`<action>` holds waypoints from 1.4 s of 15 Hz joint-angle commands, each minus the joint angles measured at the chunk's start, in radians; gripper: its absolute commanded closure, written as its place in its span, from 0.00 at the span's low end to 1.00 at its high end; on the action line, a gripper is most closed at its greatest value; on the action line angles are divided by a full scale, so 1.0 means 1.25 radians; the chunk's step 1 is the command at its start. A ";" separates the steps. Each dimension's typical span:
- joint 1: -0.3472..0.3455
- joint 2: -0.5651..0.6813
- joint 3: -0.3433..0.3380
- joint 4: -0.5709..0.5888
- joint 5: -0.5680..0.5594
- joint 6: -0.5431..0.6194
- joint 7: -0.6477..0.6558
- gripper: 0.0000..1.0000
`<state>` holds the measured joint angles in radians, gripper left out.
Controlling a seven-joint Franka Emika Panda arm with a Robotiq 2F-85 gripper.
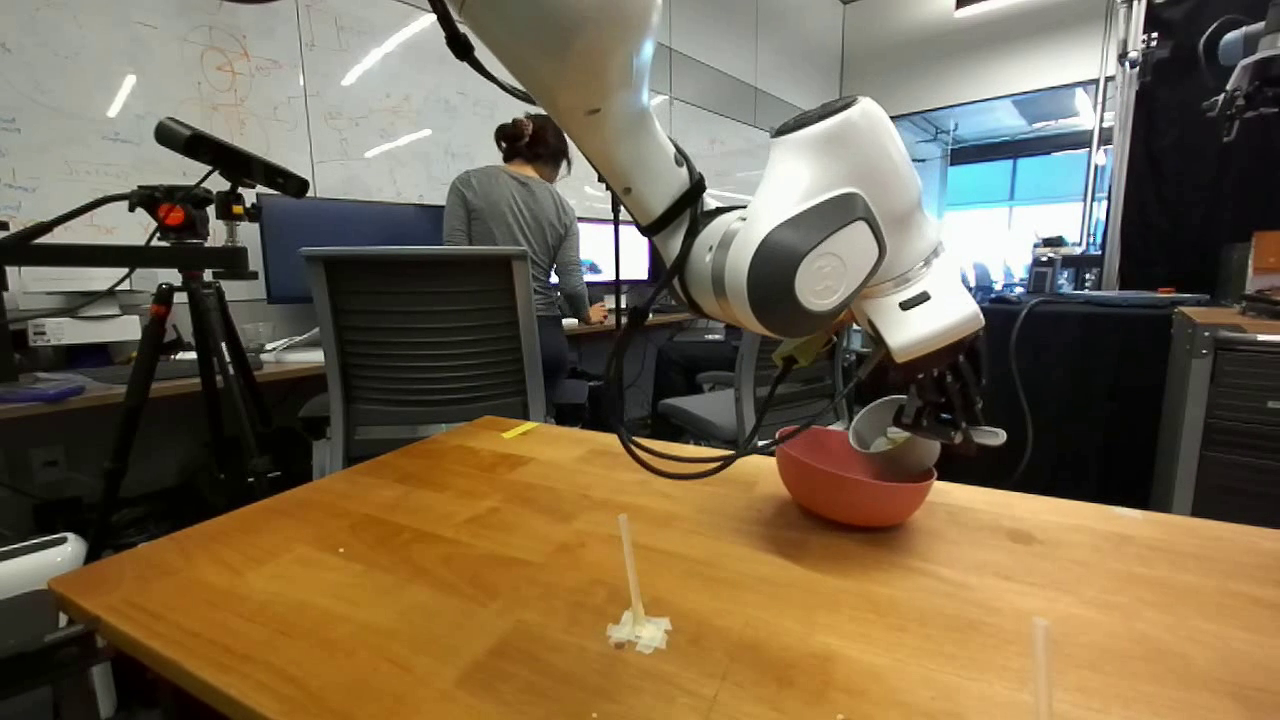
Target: Pour the contents in the grey measuring cup into the pink bowl
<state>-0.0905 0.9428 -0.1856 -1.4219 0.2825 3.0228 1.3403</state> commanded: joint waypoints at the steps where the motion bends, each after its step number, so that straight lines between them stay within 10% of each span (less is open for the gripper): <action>1: 0.020 -0.025 -0.012 -0.089 0.015 0.132 -0.047 0.94; 21: -0.048 -0.040 0.113 -0.193 0.121 0.494 -0.236 0.94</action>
<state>-0.1249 0.8910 -0.0753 -1.6573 0.4094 3.5834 1.1044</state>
